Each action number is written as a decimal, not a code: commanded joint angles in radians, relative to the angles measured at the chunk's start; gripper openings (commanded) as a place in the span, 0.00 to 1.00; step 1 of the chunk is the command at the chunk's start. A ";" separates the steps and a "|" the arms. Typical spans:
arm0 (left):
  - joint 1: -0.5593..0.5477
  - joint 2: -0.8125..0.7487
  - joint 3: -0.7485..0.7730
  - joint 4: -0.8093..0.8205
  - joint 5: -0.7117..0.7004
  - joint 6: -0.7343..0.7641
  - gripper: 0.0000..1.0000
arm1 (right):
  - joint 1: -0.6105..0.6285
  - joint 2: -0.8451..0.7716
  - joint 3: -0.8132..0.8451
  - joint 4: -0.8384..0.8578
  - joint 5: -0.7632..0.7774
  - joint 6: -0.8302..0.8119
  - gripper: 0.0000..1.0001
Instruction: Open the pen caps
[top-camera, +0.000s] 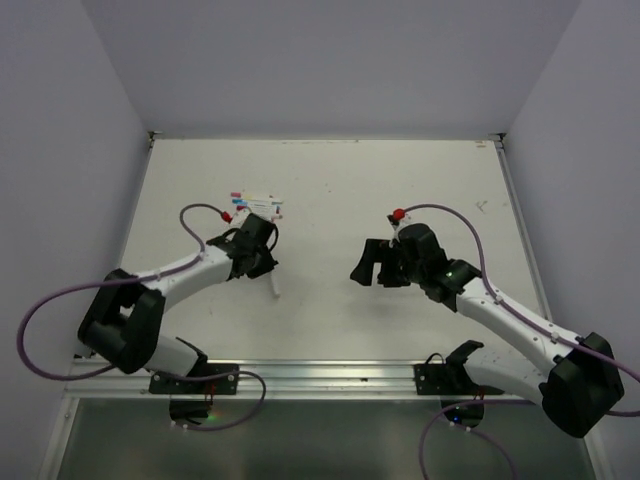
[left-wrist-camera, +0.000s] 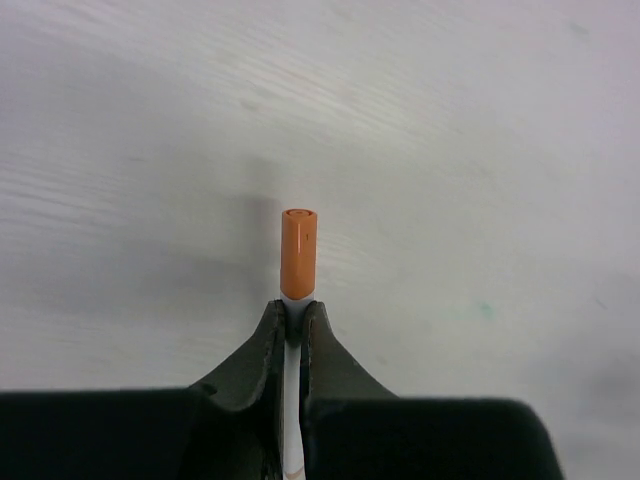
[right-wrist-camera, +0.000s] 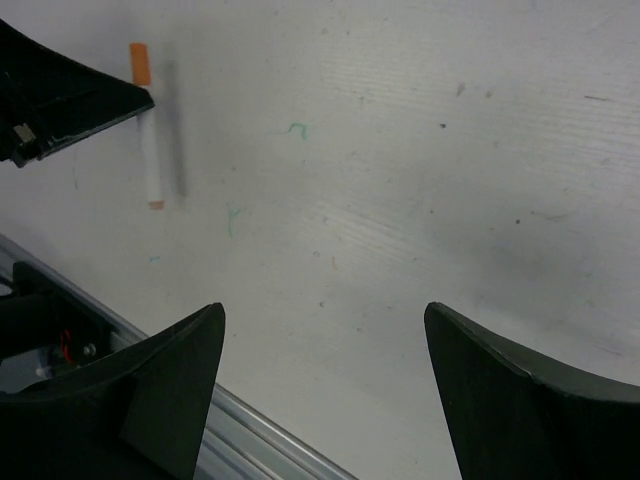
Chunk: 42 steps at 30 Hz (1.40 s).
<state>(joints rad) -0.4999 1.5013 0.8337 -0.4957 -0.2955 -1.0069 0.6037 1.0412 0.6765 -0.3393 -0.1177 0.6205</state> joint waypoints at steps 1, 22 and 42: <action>-0.052 -0.192 -0.177 0.585 0.414 0.159 0.00 | 0.033 0.045 -0.015 0.190 -0.141 0.022 0.84; -0.100 -0.303 -0.323 0.908 0.590 -0.042 0.00 | 0.185 0.249 -0.112 0.786 -0.195 0.199 0.61; -0.111 -0.331 -0.299 0.815 0.549 0.013 0.59 | 0.205 0.378 -0.140 0.973 -0.204 0.240 0.00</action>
<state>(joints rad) -0.6037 1.2034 0.4927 0.3576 0.2687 -1.0428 0.8009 1.4353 0.5488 0.5598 -0.3294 0.8658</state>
